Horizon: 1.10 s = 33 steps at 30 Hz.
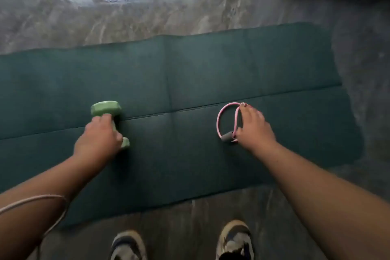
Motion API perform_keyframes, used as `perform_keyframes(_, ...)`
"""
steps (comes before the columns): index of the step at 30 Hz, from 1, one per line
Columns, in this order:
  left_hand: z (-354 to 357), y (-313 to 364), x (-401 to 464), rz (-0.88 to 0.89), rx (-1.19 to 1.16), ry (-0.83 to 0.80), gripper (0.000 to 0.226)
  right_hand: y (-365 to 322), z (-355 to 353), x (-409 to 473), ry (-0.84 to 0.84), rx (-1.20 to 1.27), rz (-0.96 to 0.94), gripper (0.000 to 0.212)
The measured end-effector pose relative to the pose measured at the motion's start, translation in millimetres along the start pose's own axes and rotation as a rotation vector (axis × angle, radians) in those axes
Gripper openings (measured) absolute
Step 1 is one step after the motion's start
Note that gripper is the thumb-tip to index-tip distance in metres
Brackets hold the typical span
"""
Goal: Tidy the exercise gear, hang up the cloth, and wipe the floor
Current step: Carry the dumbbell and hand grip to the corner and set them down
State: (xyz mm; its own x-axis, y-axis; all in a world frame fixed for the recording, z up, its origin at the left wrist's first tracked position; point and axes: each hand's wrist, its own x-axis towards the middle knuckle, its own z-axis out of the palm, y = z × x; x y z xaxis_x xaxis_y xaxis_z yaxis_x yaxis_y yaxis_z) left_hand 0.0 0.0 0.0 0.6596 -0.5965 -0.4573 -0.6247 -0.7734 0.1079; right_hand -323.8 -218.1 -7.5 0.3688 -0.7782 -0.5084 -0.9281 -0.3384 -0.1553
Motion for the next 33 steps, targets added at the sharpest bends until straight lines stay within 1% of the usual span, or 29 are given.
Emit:
perform_keyframes(1,12,-4,11,-0.069,-0.032,0.033,0.037,3,10,18,0.021,-0.005,0.020,0.080)
perform_keyframes(2,21,-8,21,-0.151,-0.039,0.047,0.042,6,18,32,0.033,-0.016,0.066,0.085)
perform_keyframes(4,34,-12,37,-0.280,-0.045,-0.029,0.054,11,30,55,0.041,-0.065,0.105,0.094)
perform_keyframes(7,44,-20,60,-0.295,-0.056,-0.150,0.061,22,42,67,0.040,-0.206,0.093,0.108)
perform_keyframes(10,40,-15,76,-0.310,-0.192,-0.210,0.046,30,35,69,0.082,-0.248,0.112,0.114)
perform_keyframes(11,41,-15,78,-0.324,-0.242,-0.204,0.043,28,34,69,0.093,-0.234,0.137,0.111)
perform_keyframes(12,41,-14,76,-0.348,-0.278,-0.187,0.042,26,35,69,0.112,-0.220,0.165,0.103)
perform_keyframes(16,47,-15,69,-0.416,-0.322,-0.131,0.052,23,33,72,0.194,-0.227,0.278,0.060)
perform_keyframes(18,46,-16,70,-0.427,-0.353,-0.126,0.051,26,31,73,0.164,-0.280,0.305,0.051)
perform_keyframes(20,45,-16,71,-0.424,-0.366,-0.121,0.052,28,32,76,0.098,-0.267,0.315,0.046)
perform_keyframes(23,44,-14,67,-0.385,-0.369,-0.111,0.050,22,35,75,-0.001,-0.175,0.357,0.033)
perform_keyframes(26,40,-4,59,-0.318,-0.390,-0.105,0.045,16,33,66,0.021,-0.078,0.317,0.023)
perform_keyframes(28,29,8,50,-0.273,-0.419,-0.095,0.043,8,23,54,0.035,0.082,0.301,0.021)
perform_keyframes(31,1,29,20,-0.249,-0.516,-0.112,0.042,-14,-8,18,0.069,0.433,0.309,0.020)
perform_keyframes(33,-23,39,-11,-0.260,-0.605,-0.173,0.051,-31,-37,-19,0.070,0.644,0.294,0.021)
